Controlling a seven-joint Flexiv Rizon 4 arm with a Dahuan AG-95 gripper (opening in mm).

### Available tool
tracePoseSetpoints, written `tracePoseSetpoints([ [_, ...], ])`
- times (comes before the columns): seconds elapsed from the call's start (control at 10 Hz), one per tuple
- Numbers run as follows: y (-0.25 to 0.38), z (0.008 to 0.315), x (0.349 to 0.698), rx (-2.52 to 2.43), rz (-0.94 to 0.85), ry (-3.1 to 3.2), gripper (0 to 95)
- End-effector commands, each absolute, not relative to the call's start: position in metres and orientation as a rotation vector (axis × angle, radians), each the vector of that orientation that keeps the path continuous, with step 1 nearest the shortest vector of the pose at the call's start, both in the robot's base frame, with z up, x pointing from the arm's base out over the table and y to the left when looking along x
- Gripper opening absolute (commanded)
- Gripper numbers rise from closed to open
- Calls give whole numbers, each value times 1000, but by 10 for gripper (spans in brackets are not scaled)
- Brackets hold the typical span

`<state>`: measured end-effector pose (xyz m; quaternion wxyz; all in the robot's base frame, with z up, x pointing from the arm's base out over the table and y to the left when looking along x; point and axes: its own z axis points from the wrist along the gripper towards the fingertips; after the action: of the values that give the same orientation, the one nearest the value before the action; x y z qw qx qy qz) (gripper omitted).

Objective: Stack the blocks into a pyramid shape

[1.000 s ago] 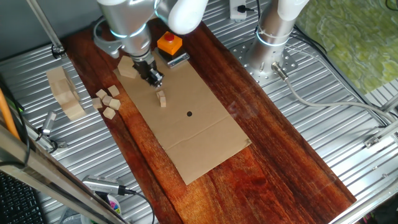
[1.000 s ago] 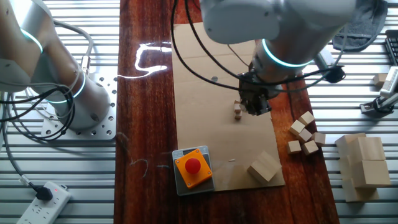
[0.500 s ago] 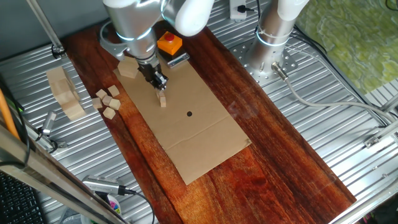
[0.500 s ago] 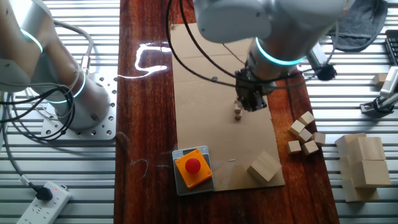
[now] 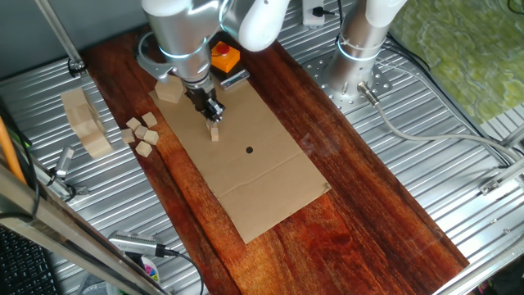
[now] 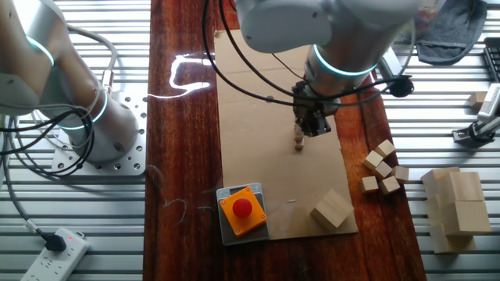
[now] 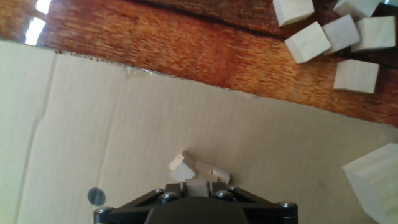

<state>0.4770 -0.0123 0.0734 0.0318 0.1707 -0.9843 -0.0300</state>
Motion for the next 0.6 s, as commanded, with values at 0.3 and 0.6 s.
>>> tracePoseSetpoints([
  [0.3,-8,69,479,519,-86,-3035,0],
  [0.6,-7,66,477,531,-85,-3041,0],
])
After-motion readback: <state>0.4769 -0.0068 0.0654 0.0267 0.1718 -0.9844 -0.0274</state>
